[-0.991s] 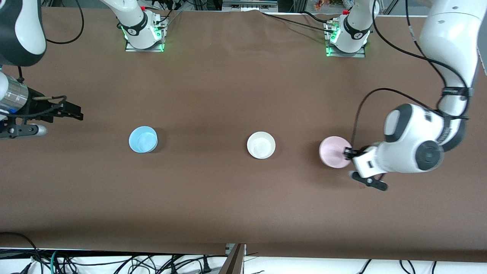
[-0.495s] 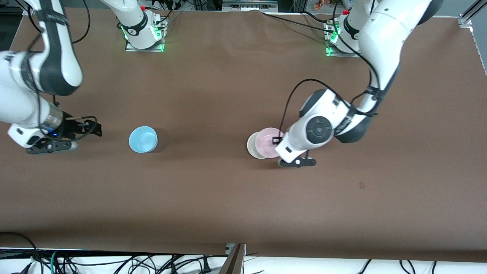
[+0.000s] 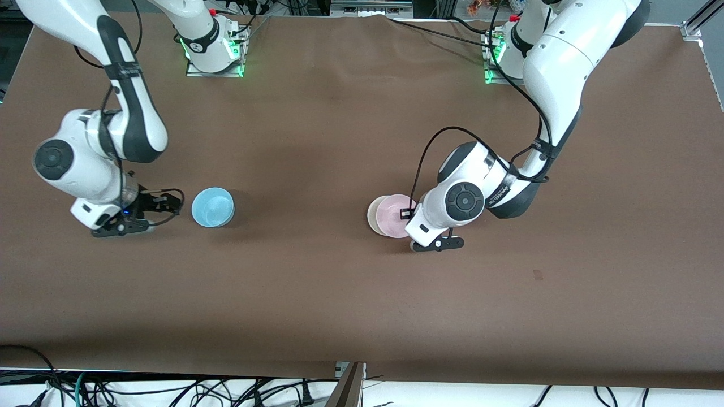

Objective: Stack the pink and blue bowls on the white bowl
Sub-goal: 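Carry the pink bowl onto the white bowl while the right gripper reaches, then open the left gripper while the right gripper grasps the blue bowl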

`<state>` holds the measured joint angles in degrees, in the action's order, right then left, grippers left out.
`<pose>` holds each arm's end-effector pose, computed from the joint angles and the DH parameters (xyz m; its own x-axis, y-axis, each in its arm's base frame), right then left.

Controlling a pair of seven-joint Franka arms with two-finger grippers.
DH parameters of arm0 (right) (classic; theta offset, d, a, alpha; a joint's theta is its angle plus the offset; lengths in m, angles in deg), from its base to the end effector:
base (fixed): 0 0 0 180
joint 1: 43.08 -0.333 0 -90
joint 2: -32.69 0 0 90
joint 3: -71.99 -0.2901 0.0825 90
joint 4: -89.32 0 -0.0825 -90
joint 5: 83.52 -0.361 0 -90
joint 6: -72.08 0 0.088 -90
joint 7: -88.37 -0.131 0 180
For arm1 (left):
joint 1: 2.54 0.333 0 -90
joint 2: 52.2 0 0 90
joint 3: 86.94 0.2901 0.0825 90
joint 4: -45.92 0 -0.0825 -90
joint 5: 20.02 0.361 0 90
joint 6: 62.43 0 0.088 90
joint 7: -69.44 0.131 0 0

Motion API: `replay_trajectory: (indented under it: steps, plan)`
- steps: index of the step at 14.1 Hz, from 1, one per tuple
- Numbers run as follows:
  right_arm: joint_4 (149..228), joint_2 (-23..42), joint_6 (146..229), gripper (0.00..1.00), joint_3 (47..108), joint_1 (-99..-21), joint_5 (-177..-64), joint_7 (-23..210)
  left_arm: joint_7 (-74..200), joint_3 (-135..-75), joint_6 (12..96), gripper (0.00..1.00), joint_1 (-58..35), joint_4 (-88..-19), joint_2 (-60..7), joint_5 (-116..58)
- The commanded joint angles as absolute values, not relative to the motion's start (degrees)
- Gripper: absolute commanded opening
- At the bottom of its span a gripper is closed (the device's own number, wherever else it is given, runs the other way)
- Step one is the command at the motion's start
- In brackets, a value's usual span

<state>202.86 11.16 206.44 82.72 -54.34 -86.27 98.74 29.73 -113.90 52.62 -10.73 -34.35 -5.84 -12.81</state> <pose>0.5834 0.0085 0.2468 0.9857 0.1682 -0.0108 0.1684 -0.9852 0.0328 0.5845 -0.3366 0.2204 0.9648 0.1117 -0.2380 0.1380 -0.9857 0.0967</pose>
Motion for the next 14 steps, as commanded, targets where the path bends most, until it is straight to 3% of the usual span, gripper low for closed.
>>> replay_trajectory:
  steps: [1,6,9,11,14]
  plan:
    - [202.78,8.88,207.96,1.00,82.89,-56.52,-86.86,96.19,28.83,-113.75,52.53,0.00,-11.76,-32.74,-5.27,-13.26]
    - [202.96,5.19,207.96,0.98,82.89,-56.79,-86.86,96.01,26.90,-113.75,54.01,0.00,-13.08,-32.83,-4.83,-13.00]
    - [202.87,4.47,207.96,0.83,82.89,-56.88,-86.86,95.84,26.81,-113.66,54.38,0.00,-13.08,-33.35,-4.74,-12.73]
    - [202.87,4.30,208.13,0.69,82.80,-56.97,-86.86,93.92,26.81,-113.66,54.38,0.00,-13.08,-33.27,-4.74,-13.08]
    - [202.78,2.98,209.45,0.63,82.80,-57.85,-87.04,92.24,26.72,-113.75,54.46,0.00,-13.08,-33.35,-4.57,-13.08]
